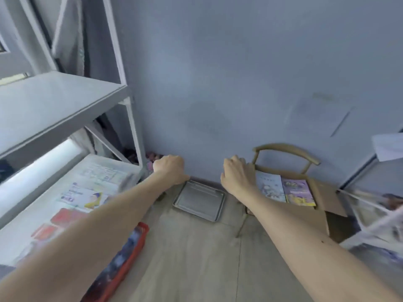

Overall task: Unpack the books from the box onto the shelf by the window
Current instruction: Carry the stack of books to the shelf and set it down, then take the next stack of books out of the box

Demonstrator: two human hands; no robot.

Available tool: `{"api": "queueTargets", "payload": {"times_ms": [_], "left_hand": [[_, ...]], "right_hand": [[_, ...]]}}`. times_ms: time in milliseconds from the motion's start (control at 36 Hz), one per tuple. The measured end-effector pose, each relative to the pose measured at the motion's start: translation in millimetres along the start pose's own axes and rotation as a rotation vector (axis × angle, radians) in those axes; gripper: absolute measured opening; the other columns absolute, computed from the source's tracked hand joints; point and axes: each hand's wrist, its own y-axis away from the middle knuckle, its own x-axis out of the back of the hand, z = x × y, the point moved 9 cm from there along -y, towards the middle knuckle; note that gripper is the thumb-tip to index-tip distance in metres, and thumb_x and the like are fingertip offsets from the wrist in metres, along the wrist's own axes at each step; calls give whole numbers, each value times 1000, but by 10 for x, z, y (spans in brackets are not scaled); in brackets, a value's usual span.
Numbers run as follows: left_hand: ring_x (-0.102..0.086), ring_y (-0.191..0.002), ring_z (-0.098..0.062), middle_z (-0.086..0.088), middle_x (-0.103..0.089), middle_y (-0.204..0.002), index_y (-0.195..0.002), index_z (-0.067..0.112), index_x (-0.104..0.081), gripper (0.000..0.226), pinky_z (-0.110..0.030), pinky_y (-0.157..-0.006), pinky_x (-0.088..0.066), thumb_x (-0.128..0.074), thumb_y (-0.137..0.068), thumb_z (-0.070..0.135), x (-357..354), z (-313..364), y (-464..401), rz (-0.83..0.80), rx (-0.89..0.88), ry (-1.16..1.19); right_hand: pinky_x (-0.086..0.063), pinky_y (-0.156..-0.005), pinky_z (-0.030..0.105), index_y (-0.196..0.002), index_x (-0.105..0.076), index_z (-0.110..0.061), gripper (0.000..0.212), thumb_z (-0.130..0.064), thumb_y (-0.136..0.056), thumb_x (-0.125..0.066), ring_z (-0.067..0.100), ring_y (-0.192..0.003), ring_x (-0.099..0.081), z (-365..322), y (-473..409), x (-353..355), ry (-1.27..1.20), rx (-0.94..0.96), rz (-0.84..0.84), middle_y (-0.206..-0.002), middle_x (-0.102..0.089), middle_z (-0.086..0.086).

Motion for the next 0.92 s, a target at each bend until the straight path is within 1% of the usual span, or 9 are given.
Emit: {"api": "queueTargets", "payload": {"times_ms": [83,167,278,472,611,694,778,833,917], "left_hand": [[-65,-98,-29,-5,-69,-103,-89,19,-63,26,-30,-68,-41,-63,-80,44,-291,652,-477,-43,-67,-41],[-63,-88,-28,-4,-68,-99,-78,20,-56,22,-30,-66,-40,-64,-79,40,-566,1223,-909,-100,-121,-33],[-62,-95,-26,-2,-65,-102,-86,23,-53,18,-29,-67,-40,-64,-82,37,-981,1954,-1439,-188,-199,-51],[-62,-102,-26,-3,-64,-108,-104,20,-62,25,-30,-67,-40,-62,-86,37,-1707,3081,-2218,-309,-307,-131],[-63,-95,-25,-3,-65,-102,-96,17,-62,16,-29,-65,-42,-60,-86,30,-2216,3759,-2656,-375,-318,-124],[-62,-87,-22,-2,-63,-93,-93,16,-62,19,-28,-63,-44,-61,-88,34,-2498,4144,-2936,-414,-295,-120],[-56,-78,-20,1,-57,-87,-86,18,-55,17,-27,-60,-40,-58,-90,34,-2767,4481,-3213,-434,-260,-141],[-57,-82,-21,0,-57,-92,-88,18,-54,16,-27,-63,-41,-56,-91,34,-2957,4680,-3396,-451,-227,-132],[-59,-96,-22,-2,-59,-108,-102,18,-59,21,-30,-68,-41,-54,-93,36,-3238,4927,-3600,-488,-198,-128]], "right_hand": [[-43,-83,39,-105,-60,-12,18,-23,-91,-58,31,-108,-56,725,-180,-323,41,-91,-55,-114,-58,9],[-43,-88,40,-112,-59,-12,22,-23,-93,-58,30,-111,-54,1393,-329,-678,28,-192,-122,-120,-55,10],[-44,-83,37,-115,-59,-15,25,-25,-91,-61,28,-111,-57,2226,-480,-1075,58,-296,-166,-120,-57,7],[-42,-91,40,-118,-59,-16,27,-25,-93,-60,28,-117,-53,3473,-726,-1761,49,-421,-283,-126,-56,7],[-43,-88,37,-120,-58,-17,28,-27,-93,-57,24,-118,-53,4293,-988,-2251,58,-417,-346,-126,-57,5],[-40,-79,33,-116,-60,-19,27,-30,-92,-60,23,-110,-57,4786,-1253,-2567,60,-402,-390,-123,-58,3],[-40,-75,31,-124,-58,-21,35,-26,-91,-63,22,-104,-59,5238,-1576,-2900,61,-341,-429,-116,-59,2],[-42,-77,34,-125,-57,-20,36,-24,-90,-63,23,-105,-58,5478,-1805,-3135,44,-280,-443,-113,-59,2],[-37,-74,35,-110,-61,-18,21,-21,-89,-63,24,-105,-56,5727,-2096,-3478,55,-203,-490,-112,-59,3]]}}
